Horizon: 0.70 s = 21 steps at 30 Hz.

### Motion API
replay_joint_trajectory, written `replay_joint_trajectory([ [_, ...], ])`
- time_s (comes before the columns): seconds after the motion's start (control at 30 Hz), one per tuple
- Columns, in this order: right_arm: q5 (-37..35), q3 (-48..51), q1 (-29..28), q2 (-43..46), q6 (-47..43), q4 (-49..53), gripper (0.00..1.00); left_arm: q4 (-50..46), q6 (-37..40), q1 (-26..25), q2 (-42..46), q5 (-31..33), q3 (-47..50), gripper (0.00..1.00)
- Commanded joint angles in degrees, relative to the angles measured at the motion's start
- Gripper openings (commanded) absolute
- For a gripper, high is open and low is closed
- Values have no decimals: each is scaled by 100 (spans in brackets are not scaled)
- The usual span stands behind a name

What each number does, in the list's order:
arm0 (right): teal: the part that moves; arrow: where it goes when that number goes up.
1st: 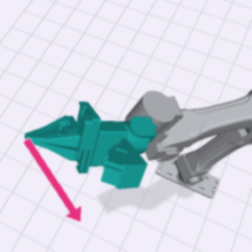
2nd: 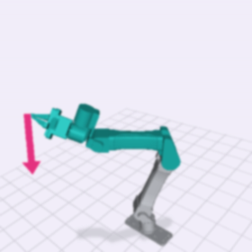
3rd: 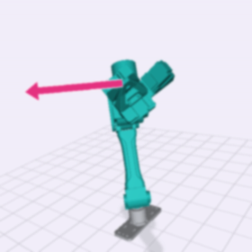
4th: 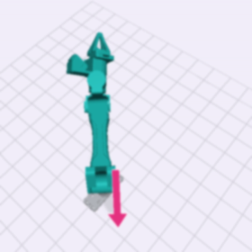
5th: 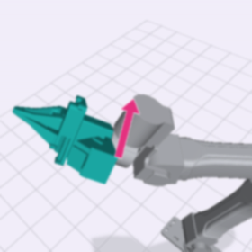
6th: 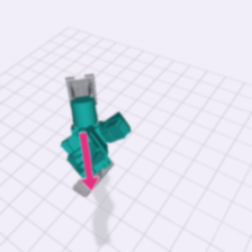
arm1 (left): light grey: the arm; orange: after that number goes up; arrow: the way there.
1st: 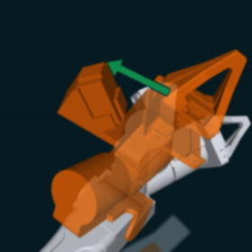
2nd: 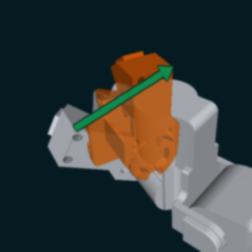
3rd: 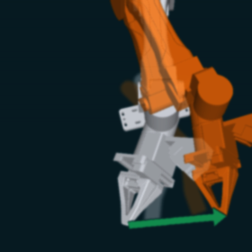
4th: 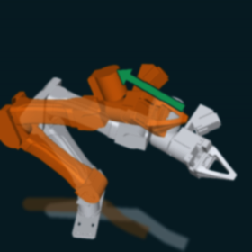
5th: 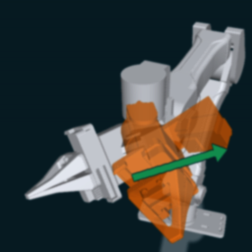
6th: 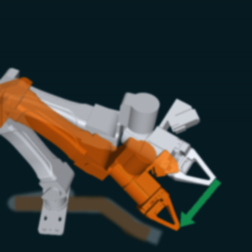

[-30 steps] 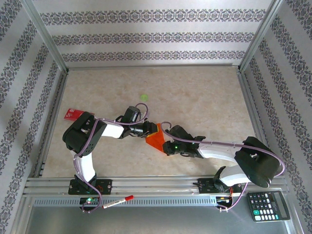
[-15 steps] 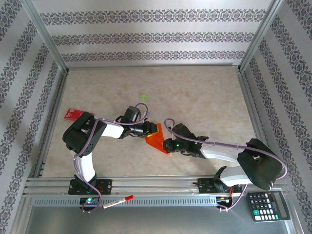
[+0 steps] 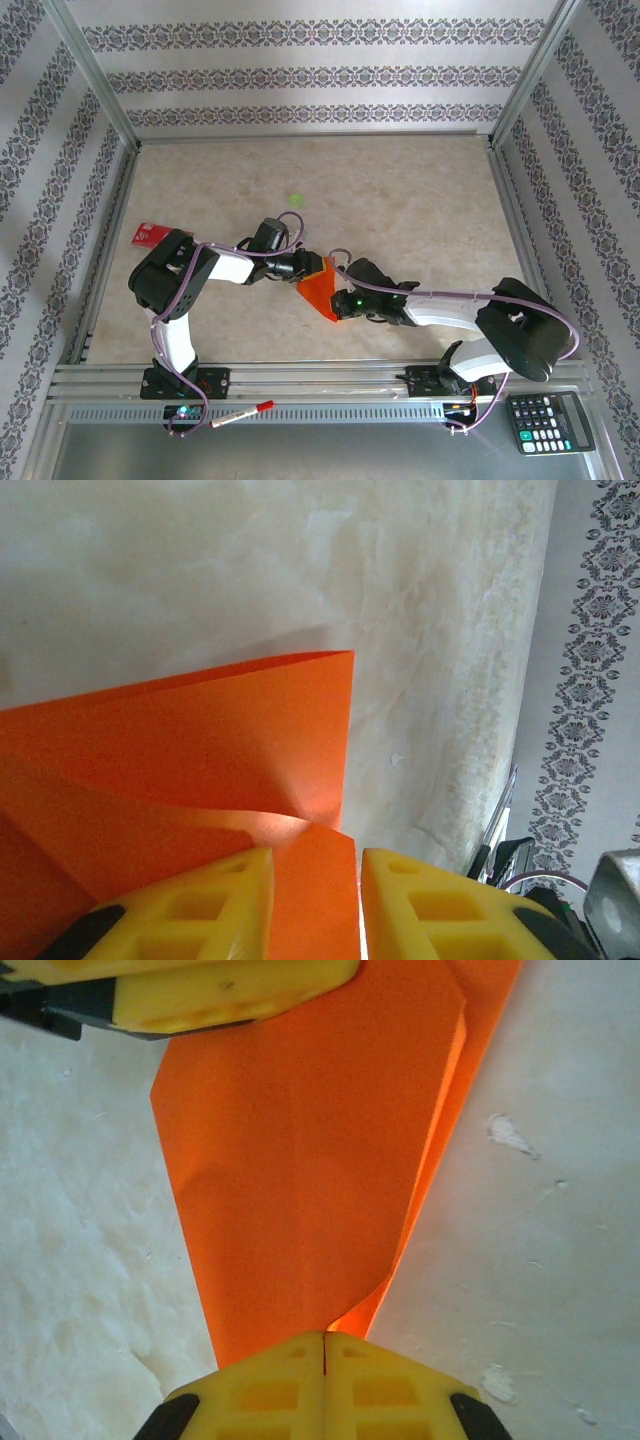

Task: Fold a paper plane with a square sheet of paper (pick it up from the middle)
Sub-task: Fourth fold the wing at the center of the table.

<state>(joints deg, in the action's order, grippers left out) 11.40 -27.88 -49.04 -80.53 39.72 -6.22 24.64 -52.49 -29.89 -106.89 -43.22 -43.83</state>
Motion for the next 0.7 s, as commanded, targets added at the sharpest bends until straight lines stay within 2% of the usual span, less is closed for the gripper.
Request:
replay_joint_trajectory([
  [0.0,-174,-108,-97,-72,-148,66,2,-203,183,37,-229,215,179,29],
  [0.2,-272,-33,86,221,78,-2,10,-163,145,35,-183,241,209,29],
  [0.43,-116,86,71,6,308,-313,16,-94,57,35,-123,217,191,29],
  [0.53,-104,173,52,-54,420,-563,16,-102,55,28,-115,218,200,29],
  [0.67,-263,152,76,4,368,-541,7,-97,29,29,-94,179,161,29],
])
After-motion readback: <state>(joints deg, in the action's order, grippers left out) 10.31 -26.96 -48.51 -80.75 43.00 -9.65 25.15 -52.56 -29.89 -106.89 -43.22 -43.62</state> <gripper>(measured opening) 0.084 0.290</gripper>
